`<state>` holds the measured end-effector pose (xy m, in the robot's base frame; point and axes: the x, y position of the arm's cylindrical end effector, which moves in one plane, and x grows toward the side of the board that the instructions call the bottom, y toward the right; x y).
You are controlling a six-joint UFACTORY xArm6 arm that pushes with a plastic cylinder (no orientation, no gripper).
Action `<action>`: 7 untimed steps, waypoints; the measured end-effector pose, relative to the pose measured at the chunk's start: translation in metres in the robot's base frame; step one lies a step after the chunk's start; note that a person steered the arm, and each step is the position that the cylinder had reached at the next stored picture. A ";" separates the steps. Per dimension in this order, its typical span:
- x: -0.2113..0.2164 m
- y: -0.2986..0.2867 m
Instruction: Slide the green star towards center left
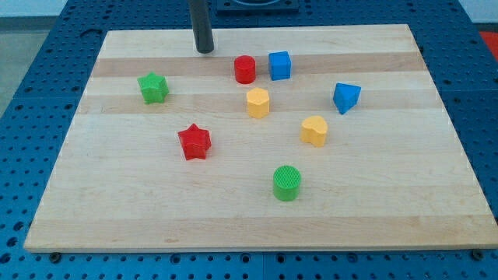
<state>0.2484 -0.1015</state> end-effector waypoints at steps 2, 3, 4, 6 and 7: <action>0.024 -0.002; 0.036 -0.003; 0.052 -0.011; 0.054 -0.036; 0.061 -0.036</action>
<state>0.3092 -0.1376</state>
